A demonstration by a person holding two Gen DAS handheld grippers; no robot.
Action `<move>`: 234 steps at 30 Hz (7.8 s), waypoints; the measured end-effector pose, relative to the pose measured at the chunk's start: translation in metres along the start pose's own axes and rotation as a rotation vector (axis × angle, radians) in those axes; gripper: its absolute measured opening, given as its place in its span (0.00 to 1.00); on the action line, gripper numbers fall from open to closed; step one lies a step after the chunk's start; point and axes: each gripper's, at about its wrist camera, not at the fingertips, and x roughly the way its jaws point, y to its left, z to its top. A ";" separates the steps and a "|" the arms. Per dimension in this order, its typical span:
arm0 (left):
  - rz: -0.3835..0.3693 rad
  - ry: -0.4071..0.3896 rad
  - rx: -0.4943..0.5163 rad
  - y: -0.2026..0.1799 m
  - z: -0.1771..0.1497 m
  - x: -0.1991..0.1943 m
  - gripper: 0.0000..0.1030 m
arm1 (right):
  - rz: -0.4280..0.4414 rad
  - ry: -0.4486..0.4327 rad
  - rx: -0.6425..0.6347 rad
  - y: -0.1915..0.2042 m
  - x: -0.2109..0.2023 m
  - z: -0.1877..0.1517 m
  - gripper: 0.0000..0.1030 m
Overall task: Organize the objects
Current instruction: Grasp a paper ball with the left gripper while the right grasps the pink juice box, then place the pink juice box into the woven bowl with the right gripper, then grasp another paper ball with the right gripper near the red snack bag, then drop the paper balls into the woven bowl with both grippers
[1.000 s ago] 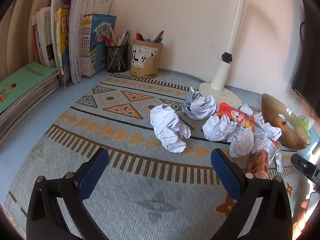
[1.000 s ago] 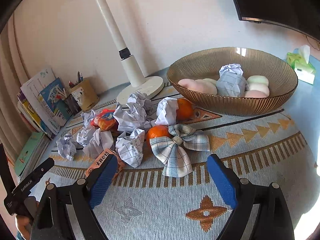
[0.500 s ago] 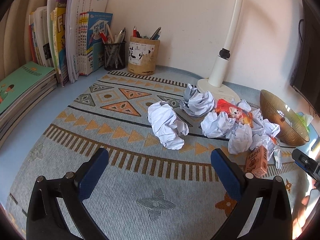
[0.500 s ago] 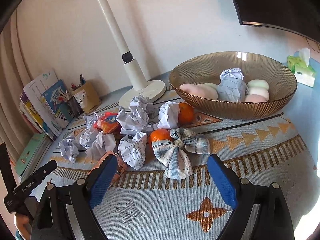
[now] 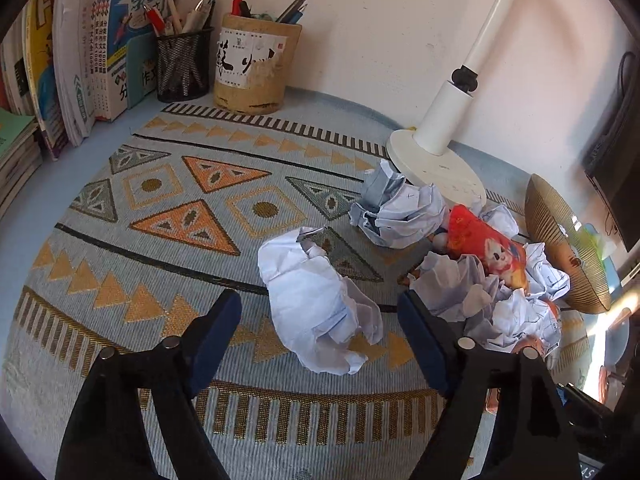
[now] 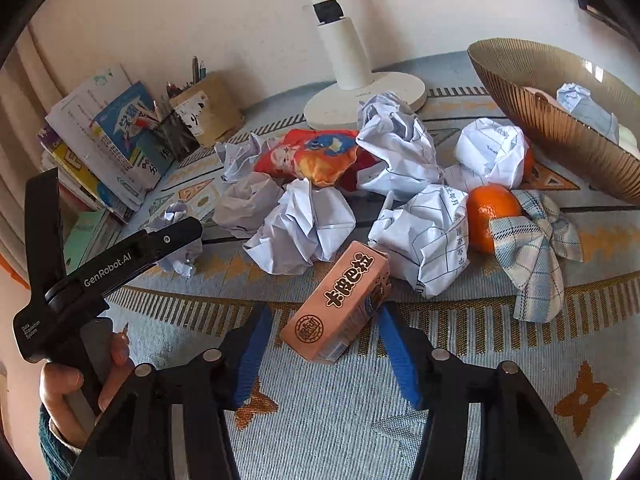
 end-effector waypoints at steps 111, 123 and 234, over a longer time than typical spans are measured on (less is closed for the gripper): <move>-0.204 -0.226 0.357 -0.214 0.002 -0.077 0.92 | -0.132 -0.398 -0.017 -0.108 -0.171 0.035 0.66; 0.049 -0.229 0.103 -0.041 -0.049 -0.064 0.99 | -0.147 -0.283 -0.107 -0.066 -0.082 -0.017 0.81; -0.324 -0.126 0.550 -0.209 -0.067 -0.118 0.44 | -0.116 -0.457 -0.070 -0.088 -0.211 -0.009 0.52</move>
